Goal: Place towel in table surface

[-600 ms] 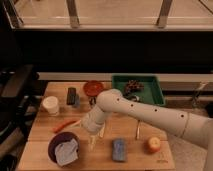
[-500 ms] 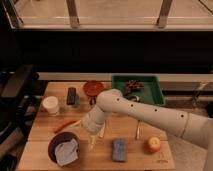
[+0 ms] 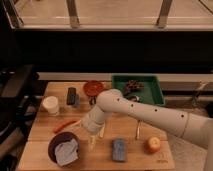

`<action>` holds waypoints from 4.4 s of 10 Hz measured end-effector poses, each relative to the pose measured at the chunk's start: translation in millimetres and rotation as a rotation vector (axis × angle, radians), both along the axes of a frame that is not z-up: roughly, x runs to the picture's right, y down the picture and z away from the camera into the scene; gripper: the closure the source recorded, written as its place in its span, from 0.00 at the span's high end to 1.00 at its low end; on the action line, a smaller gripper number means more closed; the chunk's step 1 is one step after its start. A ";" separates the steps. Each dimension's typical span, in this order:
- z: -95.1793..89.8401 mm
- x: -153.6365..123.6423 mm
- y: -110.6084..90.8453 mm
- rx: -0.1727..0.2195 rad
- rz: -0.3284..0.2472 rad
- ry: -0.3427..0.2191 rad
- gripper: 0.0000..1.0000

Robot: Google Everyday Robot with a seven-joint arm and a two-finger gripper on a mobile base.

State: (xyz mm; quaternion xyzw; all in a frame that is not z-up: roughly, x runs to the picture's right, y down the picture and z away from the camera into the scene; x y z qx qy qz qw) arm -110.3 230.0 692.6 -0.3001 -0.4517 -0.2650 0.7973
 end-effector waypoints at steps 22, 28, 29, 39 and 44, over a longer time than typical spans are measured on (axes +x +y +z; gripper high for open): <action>0.8 -26.6 28.2 -0.064 -0.062 0.001 0.80; 0.7 -39.6 71.4 -0.175 -0.055 -0.048 0.71; -0.2 -41.5 75.2 -0.183 -0.053 -0.054 0.62; -35.3 -20.4 36.3 -0.091 -0.034 -0.032 0.00; -32.1 -8.4 6.5 -0.013 -0.015 -0.047 0.00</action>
